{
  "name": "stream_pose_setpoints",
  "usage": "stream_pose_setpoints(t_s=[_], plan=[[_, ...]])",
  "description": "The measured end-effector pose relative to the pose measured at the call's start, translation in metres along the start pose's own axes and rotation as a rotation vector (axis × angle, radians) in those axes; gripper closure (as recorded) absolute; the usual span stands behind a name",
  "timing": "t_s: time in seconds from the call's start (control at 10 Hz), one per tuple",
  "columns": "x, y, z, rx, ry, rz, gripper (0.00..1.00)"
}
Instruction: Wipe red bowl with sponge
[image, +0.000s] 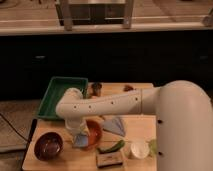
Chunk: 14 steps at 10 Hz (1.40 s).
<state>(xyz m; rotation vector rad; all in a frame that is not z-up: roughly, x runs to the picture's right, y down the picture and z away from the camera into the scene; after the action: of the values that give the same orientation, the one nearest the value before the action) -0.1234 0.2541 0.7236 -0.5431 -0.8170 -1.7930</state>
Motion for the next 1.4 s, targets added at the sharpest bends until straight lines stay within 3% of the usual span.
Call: stream_pose_setpoints(t_s=[0.4, 0.8, 1.0, 1.4], plan=[[-0.024, 0.053, -0.007, -0.004, 0.024, 0.1, 1.0], [0.019, 0.079, -0.015, -0.024, 0.037, 0.15, 1.0], [0.044, 0.075, -0.014, -0.032, 0.031, 0.143, 1.0], [0.064, 0.02, -0.007, -0.031, 0.016, 0.046, 1.0]])
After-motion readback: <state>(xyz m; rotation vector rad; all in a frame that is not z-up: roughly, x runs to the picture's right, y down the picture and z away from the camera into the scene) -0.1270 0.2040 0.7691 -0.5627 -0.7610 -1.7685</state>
